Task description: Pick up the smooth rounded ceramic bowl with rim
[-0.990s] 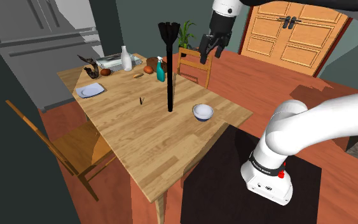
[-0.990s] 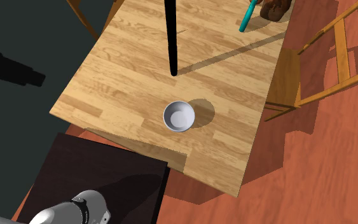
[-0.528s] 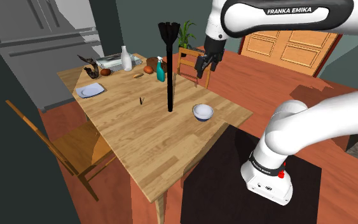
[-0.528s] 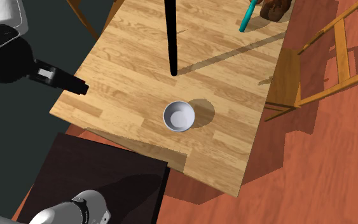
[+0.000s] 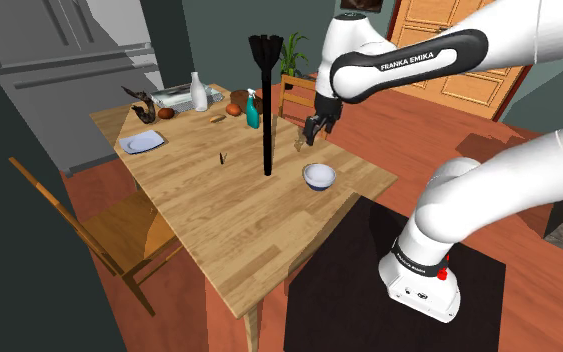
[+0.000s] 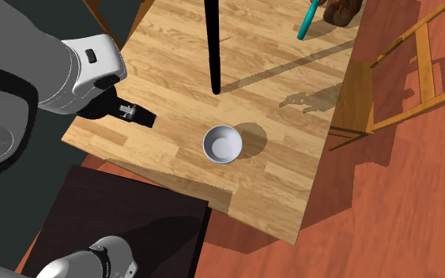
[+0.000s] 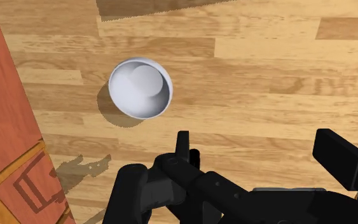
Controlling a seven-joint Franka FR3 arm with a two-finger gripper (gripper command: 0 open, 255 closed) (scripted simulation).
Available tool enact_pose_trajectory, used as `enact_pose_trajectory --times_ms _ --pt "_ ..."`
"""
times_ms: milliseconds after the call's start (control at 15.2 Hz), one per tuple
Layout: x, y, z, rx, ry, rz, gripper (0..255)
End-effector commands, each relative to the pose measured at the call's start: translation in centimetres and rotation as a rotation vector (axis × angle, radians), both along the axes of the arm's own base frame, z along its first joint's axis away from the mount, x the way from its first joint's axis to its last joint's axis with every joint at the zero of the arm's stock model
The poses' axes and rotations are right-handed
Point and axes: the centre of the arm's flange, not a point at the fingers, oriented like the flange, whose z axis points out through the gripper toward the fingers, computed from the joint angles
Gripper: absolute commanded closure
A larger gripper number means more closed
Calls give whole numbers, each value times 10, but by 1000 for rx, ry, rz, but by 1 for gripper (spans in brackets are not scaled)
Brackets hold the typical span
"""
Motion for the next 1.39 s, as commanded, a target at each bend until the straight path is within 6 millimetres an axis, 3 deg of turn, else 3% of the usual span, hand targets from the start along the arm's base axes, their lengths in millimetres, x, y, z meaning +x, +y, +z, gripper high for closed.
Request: enact_pose_trajectory --times_ms 0,1320 --pt "8 -6 -23 -10 3 3 0" --pt "77 -99 -257 -100 52 31 0"
